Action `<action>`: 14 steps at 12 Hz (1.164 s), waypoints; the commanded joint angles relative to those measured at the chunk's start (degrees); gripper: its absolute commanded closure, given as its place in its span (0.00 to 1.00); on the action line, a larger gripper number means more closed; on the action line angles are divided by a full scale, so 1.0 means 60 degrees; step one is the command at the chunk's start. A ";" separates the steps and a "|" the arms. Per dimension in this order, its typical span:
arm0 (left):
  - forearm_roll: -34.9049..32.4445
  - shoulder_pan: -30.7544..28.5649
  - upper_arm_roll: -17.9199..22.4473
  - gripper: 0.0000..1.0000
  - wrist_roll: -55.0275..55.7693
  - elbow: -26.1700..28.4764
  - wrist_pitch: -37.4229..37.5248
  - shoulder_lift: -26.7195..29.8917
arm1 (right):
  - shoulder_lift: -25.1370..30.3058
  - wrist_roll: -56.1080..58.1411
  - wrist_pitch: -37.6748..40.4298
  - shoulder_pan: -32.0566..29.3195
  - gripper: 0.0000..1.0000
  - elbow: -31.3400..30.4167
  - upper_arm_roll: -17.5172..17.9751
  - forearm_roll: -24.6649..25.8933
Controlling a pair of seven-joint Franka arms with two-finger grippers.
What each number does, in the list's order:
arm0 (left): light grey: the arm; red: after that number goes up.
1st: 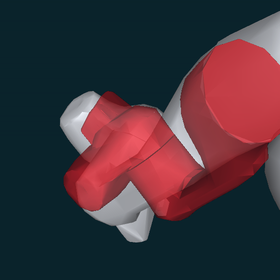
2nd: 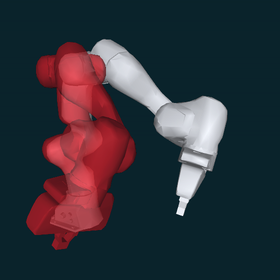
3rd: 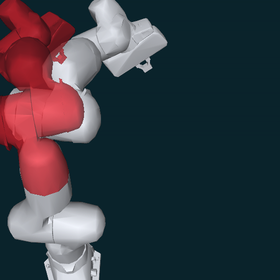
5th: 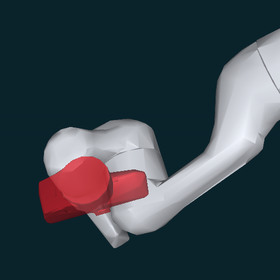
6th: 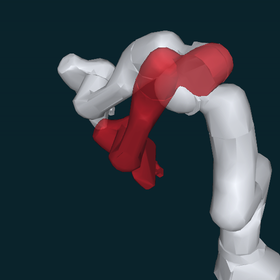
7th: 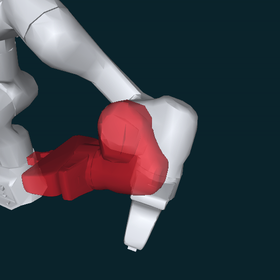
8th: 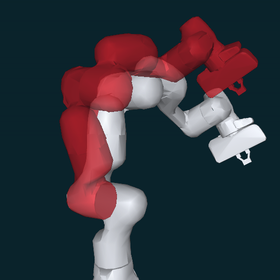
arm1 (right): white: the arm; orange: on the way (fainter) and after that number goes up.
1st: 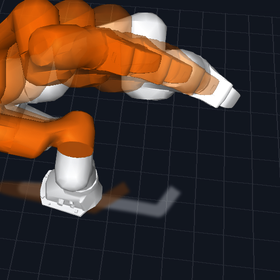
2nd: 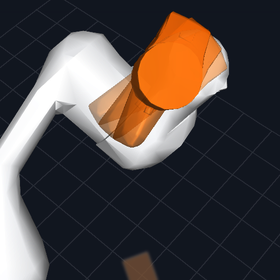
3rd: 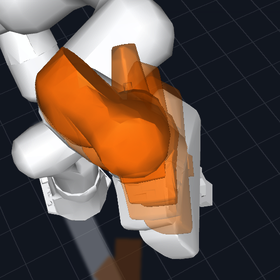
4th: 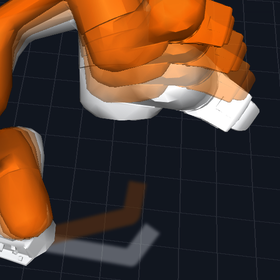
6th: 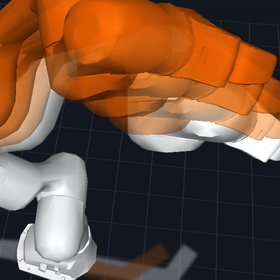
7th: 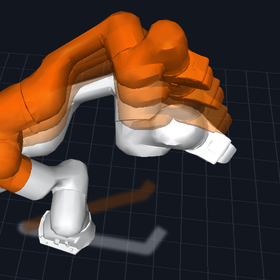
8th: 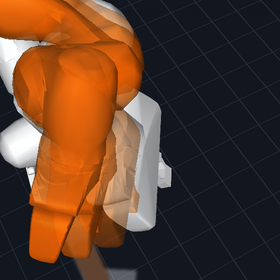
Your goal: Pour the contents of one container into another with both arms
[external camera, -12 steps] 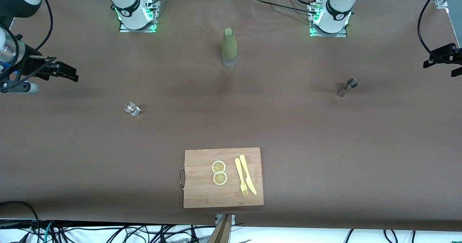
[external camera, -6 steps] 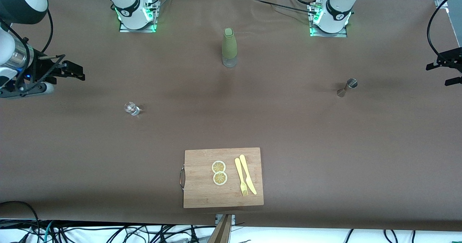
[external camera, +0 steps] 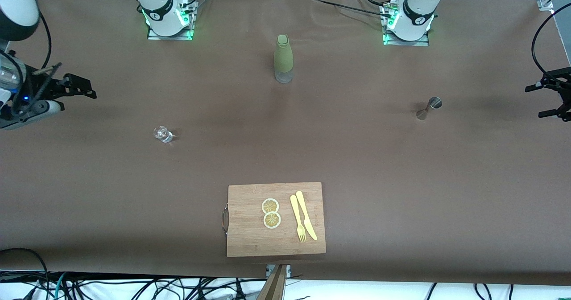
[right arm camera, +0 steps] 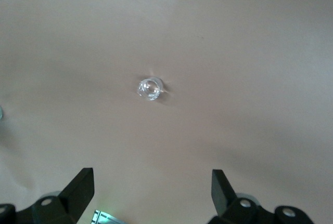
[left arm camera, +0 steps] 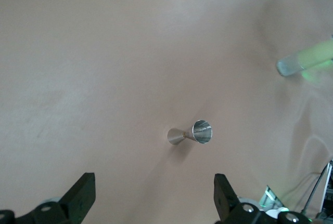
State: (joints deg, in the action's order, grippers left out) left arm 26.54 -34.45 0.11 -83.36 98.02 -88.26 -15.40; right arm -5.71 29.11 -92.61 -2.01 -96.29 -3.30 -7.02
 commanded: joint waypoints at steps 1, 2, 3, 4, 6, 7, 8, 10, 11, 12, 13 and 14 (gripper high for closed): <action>0.0877 -0.0613 -0.0077 0.00 -0.2152 0.0114 0.0003 -0.0639 | -0.0189 0.1938 0.0026 -0.0514 0.00 -0.0049 0.0038 -0.1051; 0.1199 -0.0717 -0.0077 0.00 -0.3089 0.0128 0.0018 -0.0932 | -0.0437 0.2815 0.0055 -0.0747 0.00 -0.0064 0.0038 -0.1695; 0.1434 -0.0805 -0.0077 0.00 -0.3766 0.0186 0.0047 -0.1283 | -0.0585 0.3796 0.0055 -0.1025 0.00 -0.0180 0.0038 -0.2238; 0.1814 -0.0994 -0.0091 0.00 -0.4512 0.0318 0.0091 -0.1576 | -0.0717 0.4574 0.0055 -0.1260 0.00 -0.0268 0.0038 -0.2693; 0.2445 -0.1040 -0.0091 0.00 -0.5891 0.0392 0.0120 -0.2410 | -0.1010 0.6316 0.0114 -0.1729 0.00 -0.0487 0.0038 -0.3543; 0.2578 -0.1054 -0.0091 0.00 -0.6317 0.0392 0.0135 -0.2748 | -0.1055 0.7210 0.0113 -0.1977 0.00 -0.0750 0.0038 -0.4112; 0.2753 -0.1054 -0.0091 0.00 -0.6785 0.0450 0.0135 -0.3041 | -0.1142 0.8089 0.0142 -0.2110 0.00 -0.0941 0.0038 -0.4655; 0.3075 -0.1054 -0.0091 0.00 -0.7184 0.0669 0.0179 -0.3584 | -0.1230 0.9118 0.0171 -0.2404 0.00 -0.1381 0.0038 -0.5286; 0.3266 -0.1040 -0.0106 0.00 -0.7447 0.0699 0.0280 -0.3833 | -0.1260 0.9703 0.0172 -0.2564 0.00 -0.1586 0.0038 -0.5565; 0.3369 -0.1025 -0.0121 0.00 -0.7565 0.0787 0.0281 -0.3966 | -0.1275 1.0071 0.0172 -0.2653 0.00 -0.1747 0.0038 -0.5699; 0.3443 -0.1025 -0.0150 0.00 -0.8089 0.0889 0.0281 -0.4069 | -0.1347 1.0423 0.0201 -0.2828 0.00 -0.1821 0.0038 -0.5773; 0.3762 -0.0938 -0.0165 0.00 -0.8790 0.1050 0.0281 -0.4113 | -0.1479 1.0891 0.0201 -0.2917 0.00 -0.1851 0.0038 -0.5831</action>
State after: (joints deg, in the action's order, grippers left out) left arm 46.07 -40.18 -0.51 -129.82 102.73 -87.15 -39.99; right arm -14.26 89.76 -92.17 -17.56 -106.31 -3.59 -40.05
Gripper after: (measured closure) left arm 0.000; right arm 0.000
